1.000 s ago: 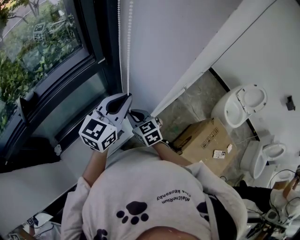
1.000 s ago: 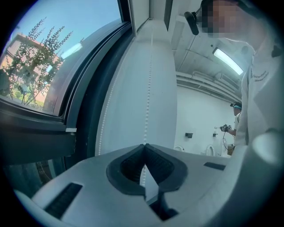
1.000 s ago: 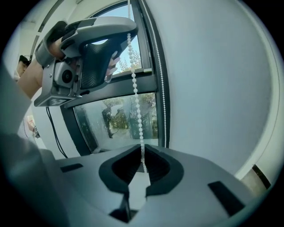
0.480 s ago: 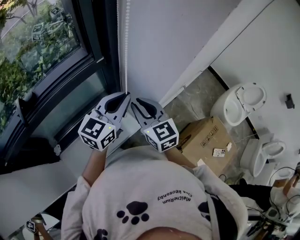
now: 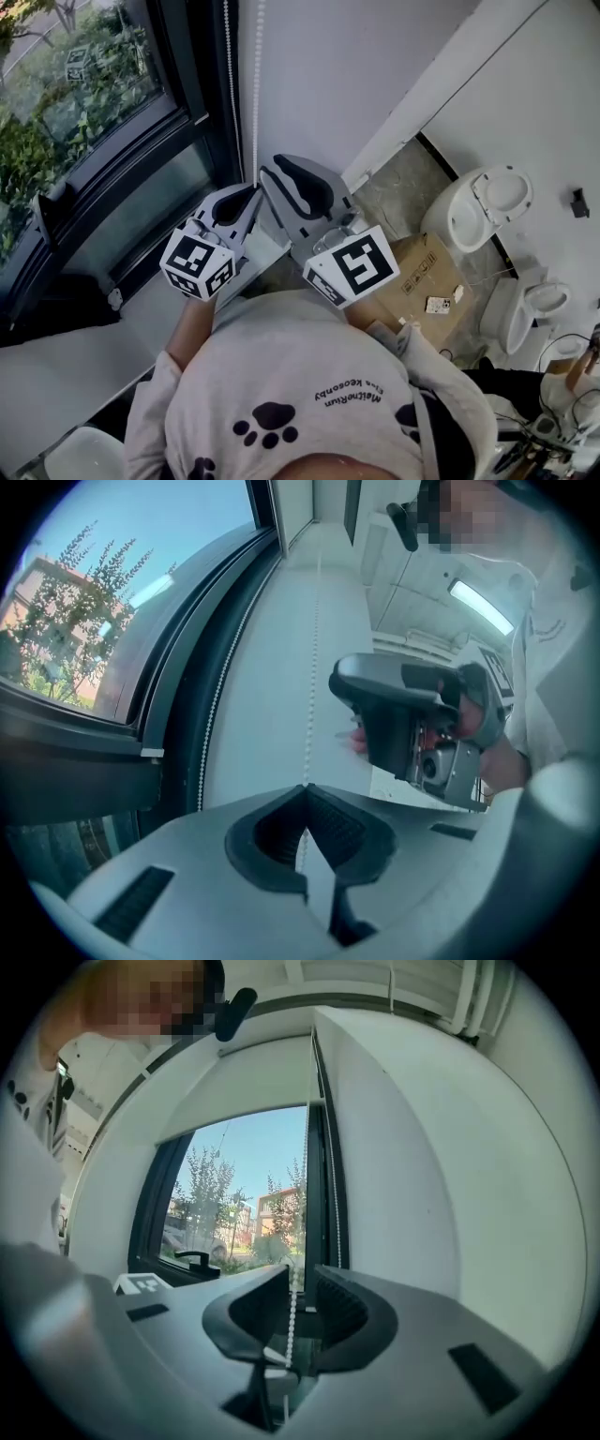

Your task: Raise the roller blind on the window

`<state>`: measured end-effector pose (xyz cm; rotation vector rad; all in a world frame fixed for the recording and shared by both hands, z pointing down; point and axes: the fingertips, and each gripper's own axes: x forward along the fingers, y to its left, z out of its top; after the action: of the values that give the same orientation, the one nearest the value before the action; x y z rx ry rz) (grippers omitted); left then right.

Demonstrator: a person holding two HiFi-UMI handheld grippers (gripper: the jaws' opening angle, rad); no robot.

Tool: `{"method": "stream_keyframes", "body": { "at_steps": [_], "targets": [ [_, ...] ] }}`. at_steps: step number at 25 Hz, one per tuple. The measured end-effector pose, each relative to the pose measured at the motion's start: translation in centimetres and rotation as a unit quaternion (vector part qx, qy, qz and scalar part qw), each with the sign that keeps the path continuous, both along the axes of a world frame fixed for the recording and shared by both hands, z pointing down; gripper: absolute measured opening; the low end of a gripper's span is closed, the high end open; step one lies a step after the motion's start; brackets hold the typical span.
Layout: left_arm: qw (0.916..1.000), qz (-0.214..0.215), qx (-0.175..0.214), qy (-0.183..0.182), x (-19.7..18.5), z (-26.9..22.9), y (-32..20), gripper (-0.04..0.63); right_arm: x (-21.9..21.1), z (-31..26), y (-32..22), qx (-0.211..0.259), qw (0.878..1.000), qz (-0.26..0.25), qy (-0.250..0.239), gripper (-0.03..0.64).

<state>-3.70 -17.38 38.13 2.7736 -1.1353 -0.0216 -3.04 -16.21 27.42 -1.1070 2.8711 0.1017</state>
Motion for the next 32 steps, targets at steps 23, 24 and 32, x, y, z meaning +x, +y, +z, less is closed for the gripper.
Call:
{"method": "stream_keyframes", "body": {
  "at_steps": [23, 24, 32],
  "targets": [
    [1.0, -0.002, 0.007, 0.005, 0.5, -0.1, 0.1, 0.008, -2.2, -4.1, -2.0, 0.016, 1.0, -0.008, 0.007, 0.012],
    [0.9999, -0.004, 0.008, 0.004, 0.4, -0.2, 0.1, 0.008, -2.1, -4.1, -2.1, 0.012, 1.0, -0.008, 0.003, 0.012],
    [0.9993, -0.029, 0.017, -0.012, -0.3, 2.3, -0.2, 0.008, -2.3, -1.6, -2.3, 0.008, 1.0, 0.002, 0.017, 0.011]
  ]
}}
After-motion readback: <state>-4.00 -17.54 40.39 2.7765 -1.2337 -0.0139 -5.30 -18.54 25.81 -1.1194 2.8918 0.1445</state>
